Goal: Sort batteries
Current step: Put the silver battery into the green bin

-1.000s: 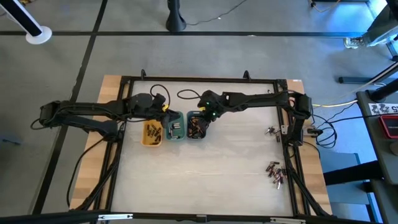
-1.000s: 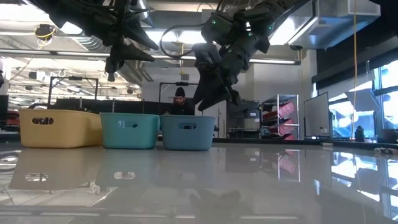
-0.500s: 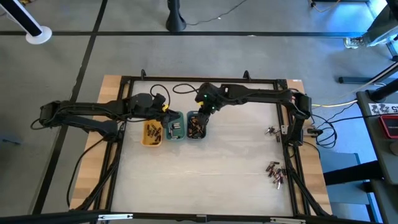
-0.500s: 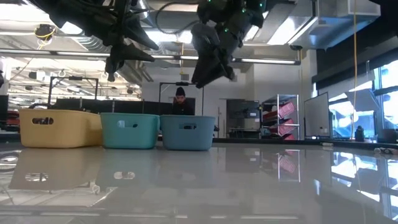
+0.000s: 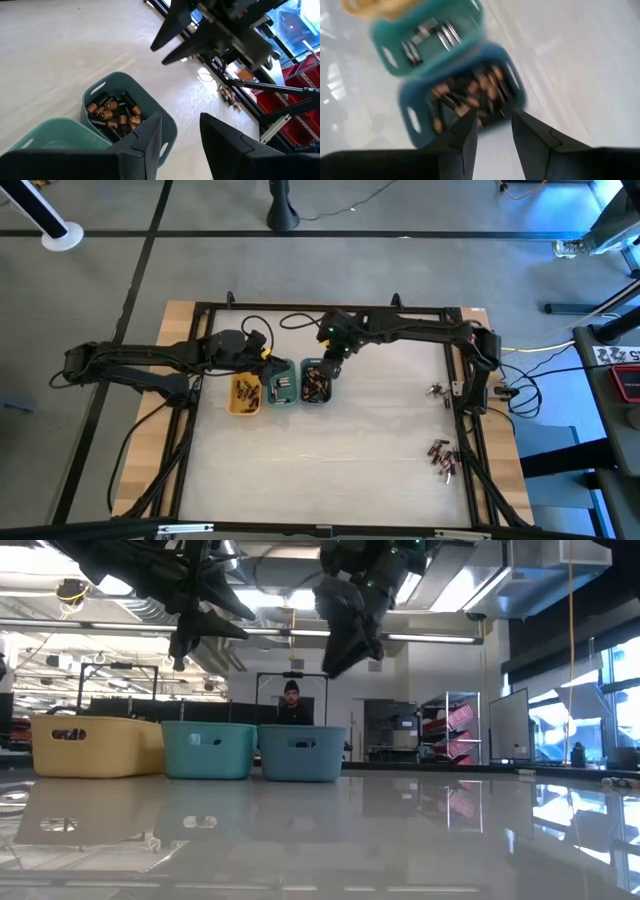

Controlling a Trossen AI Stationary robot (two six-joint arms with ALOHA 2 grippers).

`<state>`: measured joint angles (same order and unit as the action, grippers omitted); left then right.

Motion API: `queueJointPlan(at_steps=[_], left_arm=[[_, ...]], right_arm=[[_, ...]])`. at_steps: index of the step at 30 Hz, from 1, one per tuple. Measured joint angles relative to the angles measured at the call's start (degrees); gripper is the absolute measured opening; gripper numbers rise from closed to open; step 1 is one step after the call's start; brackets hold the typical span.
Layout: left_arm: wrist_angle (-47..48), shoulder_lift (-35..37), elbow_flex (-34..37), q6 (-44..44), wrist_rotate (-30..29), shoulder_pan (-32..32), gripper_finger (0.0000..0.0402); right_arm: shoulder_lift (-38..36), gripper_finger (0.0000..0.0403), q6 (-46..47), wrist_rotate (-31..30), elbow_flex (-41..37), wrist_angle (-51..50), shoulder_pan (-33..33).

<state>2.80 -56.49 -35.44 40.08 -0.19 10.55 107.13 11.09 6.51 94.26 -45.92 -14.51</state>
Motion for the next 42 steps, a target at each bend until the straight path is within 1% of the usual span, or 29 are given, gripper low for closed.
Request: queueJointPlan(at_steps=[3, 6, 10, 16, 20, 24, 27, 33, 42], left_arm=[[0.0, 0.0, 0.0, 0.2, 0.0, 0.0, 0.0125], [0.0, 0.0, 0.0, -0.1, 0.2, 0.0, 0.0125], [0.0, 0.0, 0.0, -0.3, 0.8, 0.3, 0.0125], [-0.3, 0.0, 0.0, -0.7, 1.6, 1.6, 0.0125], [-0.8, 0.0, 0.0, -1.9, 1.7, 1.6, 0.0125], [-0.9, 0.0, 0.0, -2.8, 1.7, 1.6, 0.0125], [-0.8, 0.0, 0.0, -3.0, 1.7, 2.1, 0.0125], [-1.0, 0.0, 0.0, -2.9, 2.7, 3.5, 0.0125], [-1.0, 0.0, 0.0, -3.0, 4.5, 5.1, 0.0125]], right_arm=[[-0.6, 0.0122, -0.9, -0.1, 0.0, -5.9, -2.0], [-2.1, 0.0122, -2.3, -1.9, -0.4, -11.9, -4.1], [-6.0, 0.0122, -3.6, -4.9, -2.8, -14.6, -6.7], [-13.3, 0.0122, -3.7, -5.0, -9.4, -13.5, -12.8], [-15.9, 0.0122, -3.6, -4.3, -13.4, -12.6, -17.2], [-15.9, 0.0122, -3.5, -3.2, -17.3, -12.3, -20.5], [-15.9, 0.0122, -3.0, -2.9, -20.4, -10.7, -21.8], [-15.9, 0.0122, -1.5, -5.0, -24.8, -9.9, -24.0], [-15.9, 0.0122, 0.5, -5.5, -29.0, -8.0, -32.5]])
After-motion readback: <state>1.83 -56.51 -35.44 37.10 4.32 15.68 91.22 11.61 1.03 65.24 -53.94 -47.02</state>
